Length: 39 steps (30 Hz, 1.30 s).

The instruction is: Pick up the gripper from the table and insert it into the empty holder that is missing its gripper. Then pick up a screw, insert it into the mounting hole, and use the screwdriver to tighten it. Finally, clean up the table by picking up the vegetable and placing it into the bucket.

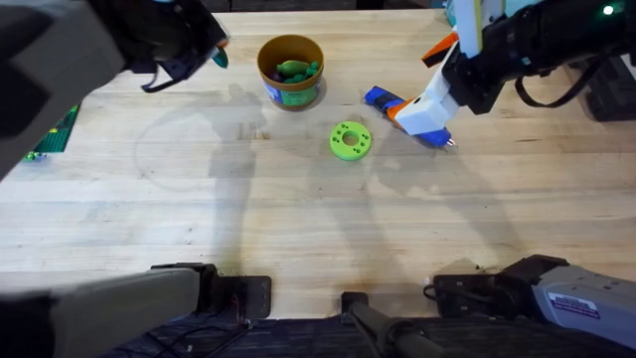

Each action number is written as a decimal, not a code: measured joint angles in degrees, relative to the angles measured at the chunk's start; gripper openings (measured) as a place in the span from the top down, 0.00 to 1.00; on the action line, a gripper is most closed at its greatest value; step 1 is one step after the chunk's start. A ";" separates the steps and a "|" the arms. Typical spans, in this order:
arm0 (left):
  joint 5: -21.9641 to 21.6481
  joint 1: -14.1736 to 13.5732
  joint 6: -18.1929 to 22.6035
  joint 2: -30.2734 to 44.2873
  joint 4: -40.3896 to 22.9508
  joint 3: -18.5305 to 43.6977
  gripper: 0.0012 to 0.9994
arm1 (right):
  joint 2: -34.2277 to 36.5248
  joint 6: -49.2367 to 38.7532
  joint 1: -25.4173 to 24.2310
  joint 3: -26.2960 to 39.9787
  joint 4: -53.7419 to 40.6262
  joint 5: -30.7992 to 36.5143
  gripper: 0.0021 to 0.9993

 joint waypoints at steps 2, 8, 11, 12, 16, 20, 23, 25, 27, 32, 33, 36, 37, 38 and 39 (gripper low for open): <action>0.17 -0.04 0.17 2.27 -0.45 -0.21 0.96 | 0.02 0.00 0.00 0.00 -0.30 0.06 0.02; 1.92 1.09 0.13 2.98 -4.11 -0.44 0.96 | 0.07 0.00 0.00 -0.02 -0.57 0.06 0.02; 2.64 3.45 0.15 2.91 -7.51 -0.44 0.96 | 0.07 0.00 0.00 -0.02 -0.69 0.07 0.02; 3.04 4.32 0.15 2.91 -7.98 -0.44 0.96 | 0.07 0.00 0.00 -0.02 -0.68 0.06 0.02; 7.53 6.84 1.26 2.91 -5.84 -0.46 0.96 | 0.07 0.00 0.00 -0.02 -0.70 0.06 0.02; 13.05 5.58 4.49 2.89 -2.51 -0.46 0.96 | 0.07 0.00 0.00 -0.02 -0.70 0.06 0.02; 16.72 -2.67 13.60 2.87 4.60 -0.48 0.96 | 0.07 0.00 0.00 -0.02 -0.70 0.06 0.02; 16.38 -5.71 15.80 2.87 7.05 -0.52 0.96 | 0.09 0.00 0.00 -0.02 -0.72 0.06 0.02; 16.01 -8.24 17.21 2.87 9.11 -0.52 0.96 | 0.07 0.00 0.00 -0.02 -0.71 0.08 0.02; 14.07 -10.75 19.18 5.45 12.96 -0.54 0.96 | 0.07 0.00 0.00 -0.02 -0.73 0.06 0.02; 13.20 -10.70 19.40 8.79 12.87 -0.54 0.96 | 0.08 0.00 0.00 -0.02 -0.73 0.06 0.02; 12.27 -10.69 19.53 11.46 12.92 -0.54 0.96 | 0.08 0.00 0.00 -0.02 -0.71 0.06 0.02; 12.11 -10.69 19.58 12.06 13.06 -0.54 0.96 | 0.07 0.00 0.00 -0.02 -0.72 0.06 0.02; 12.03 -10.69 19.60 12.57 13.18 -0.54 0.96 | 0.07 0.00 0.00 -0.02 -0.72 0.06 0.02; 11.95 -10.69 19.60 12.96 13.22 -0.54 0.96 | 0.07 0.00 0.00 -0.02 -0.72 0.06 0.02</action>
